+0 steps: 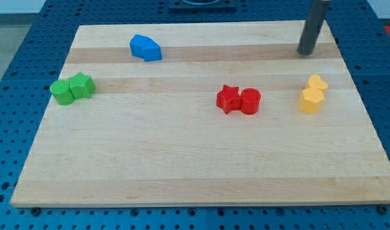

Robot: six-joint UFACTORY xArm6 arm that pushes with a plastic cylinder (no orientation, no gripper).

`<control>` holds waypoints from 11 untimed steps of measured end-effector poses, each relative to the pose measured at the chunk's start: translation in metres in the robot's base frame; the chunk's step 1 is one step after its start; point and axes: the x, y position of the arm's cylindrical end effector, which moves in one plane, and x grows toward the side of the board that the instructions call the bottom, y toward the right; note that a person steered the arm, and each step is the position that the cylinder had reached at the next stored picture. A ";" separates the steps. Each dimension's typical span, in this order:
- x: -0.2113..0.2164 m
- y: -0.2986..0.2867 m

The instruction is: Move the yellow heart towards the top of the board

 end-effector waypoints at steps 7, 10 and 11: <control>0.092 -0.062; -0.023 -0.066; -0.055 -0.059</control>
